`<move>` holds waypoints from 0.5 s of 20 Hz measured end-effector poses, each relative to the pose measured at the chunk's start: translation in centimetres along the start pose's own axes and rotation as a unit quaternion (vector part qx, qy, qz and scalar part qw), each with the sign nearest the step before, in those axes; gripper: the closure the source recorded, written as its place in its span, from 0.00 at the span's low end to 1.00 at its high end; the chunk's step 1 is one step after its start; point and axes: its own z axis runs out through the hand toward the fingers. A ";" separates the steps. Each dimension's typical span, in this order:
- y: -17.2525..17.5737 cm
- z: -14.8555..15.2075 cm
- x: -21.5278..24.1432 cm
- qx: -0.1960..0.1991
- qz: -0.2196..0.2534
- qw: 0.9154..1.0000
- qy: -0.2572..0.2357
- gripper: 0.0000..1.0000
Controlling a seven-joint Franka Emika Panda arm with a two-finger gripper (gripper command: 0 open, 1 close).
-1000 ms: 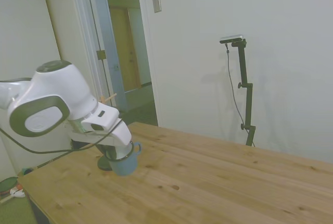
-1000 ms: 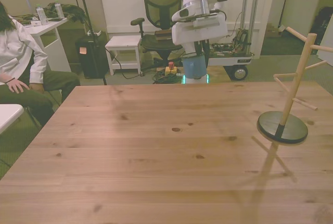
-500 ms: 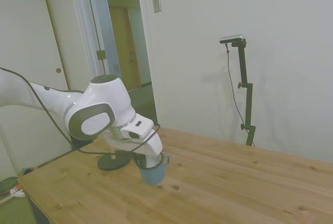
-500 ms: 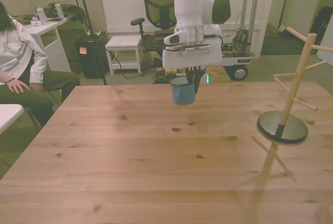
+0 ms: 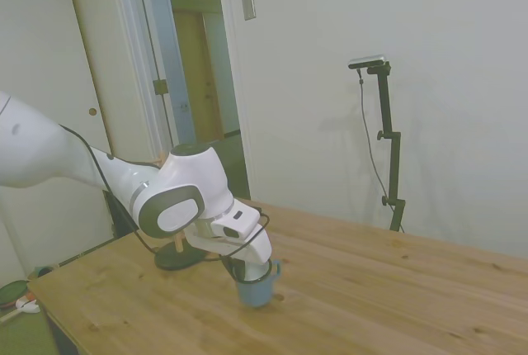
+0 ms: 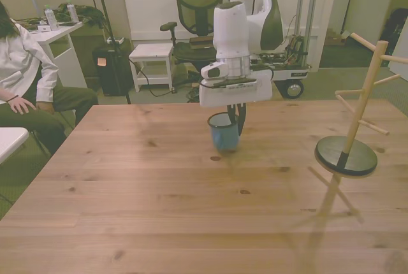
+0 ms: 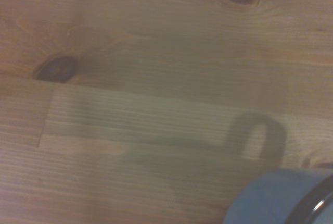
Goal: Unload the mug
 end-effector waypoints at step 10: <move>0.2 0.6 0.1 -0.002 0.010 1.000 -0.005 0.00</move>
